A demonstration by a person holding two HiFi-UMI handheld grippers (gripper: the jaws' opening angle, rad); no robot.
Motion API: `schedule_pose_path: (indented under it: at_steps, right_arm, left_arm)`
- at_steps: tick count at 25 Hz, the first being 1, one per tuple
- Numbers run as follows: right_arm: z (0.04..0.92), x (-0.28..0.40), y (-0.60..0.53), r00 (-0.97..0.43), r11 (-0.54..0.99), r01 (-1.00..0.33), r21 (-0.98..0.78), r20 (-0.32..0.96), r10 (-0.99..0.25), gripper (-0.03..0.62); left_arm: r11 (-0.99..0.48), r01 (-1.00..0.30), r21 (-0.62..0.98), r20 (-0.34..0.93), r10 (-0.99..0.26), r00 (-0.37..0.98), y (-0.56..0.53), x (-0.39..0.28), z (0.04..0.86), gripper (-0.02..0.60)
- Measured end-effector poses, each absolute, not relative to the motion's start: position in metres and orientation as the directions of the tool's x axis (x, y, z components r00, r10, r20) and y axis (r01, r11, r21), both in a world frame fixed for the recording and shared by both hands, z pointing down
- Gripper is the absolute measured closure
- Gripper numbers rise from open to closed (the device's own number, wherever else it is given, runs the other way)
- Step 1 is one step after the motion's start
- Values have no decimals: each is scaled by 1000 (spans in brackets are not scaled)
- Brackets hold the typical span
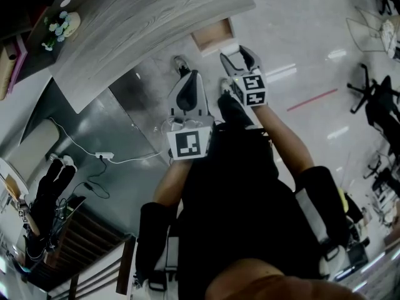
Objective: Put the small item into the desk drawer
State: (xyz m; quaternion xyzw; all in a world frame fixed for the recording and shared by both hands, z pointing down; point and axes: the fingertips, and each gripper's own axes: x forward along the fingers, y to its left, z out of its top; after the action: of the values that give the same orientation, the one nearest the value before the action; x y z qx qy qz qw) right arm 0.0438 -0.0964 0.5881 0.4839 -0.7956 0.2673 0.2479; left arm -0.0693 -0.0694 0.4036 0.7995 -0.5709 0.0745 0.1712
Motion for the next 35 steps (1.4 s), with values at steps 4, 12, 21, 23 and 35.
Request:
schedule_pose_path:
  at_steps: [4, 12, 21, 23, 35]
  right_arm:
    - [610, 45, -99, -394, 382, -907, -179, 685, -613, 332]
    - [657, 51, -108, -348, 366, -918, -152, 748, -565, 332]
    - [711, 61, -110, -303, 375, -920, -111, 809, -503, 332]
    - [722, 63, -110, -296, 375, -921, -108, 820, -490, 332]
    - [783, 73, -109, -234, 356, -931, -76, 875, -424, 332]
  left_arm:
    - [-292, -936, 196, 317, -885, 342, -70, -68, 405, 583]
    - [-289, -933, 213, 347, -871, 349, -70, -69, 415, 583]
    - [-286, -934, 215, 362, -865, 348, -78, -68, 424, 583]
    - [-289, -933, 216, 366, -862, 352, -79, -66, 426, 583]
    - [-330, -918, 222, 403, -826, 394, -85, -56, 447, 583]
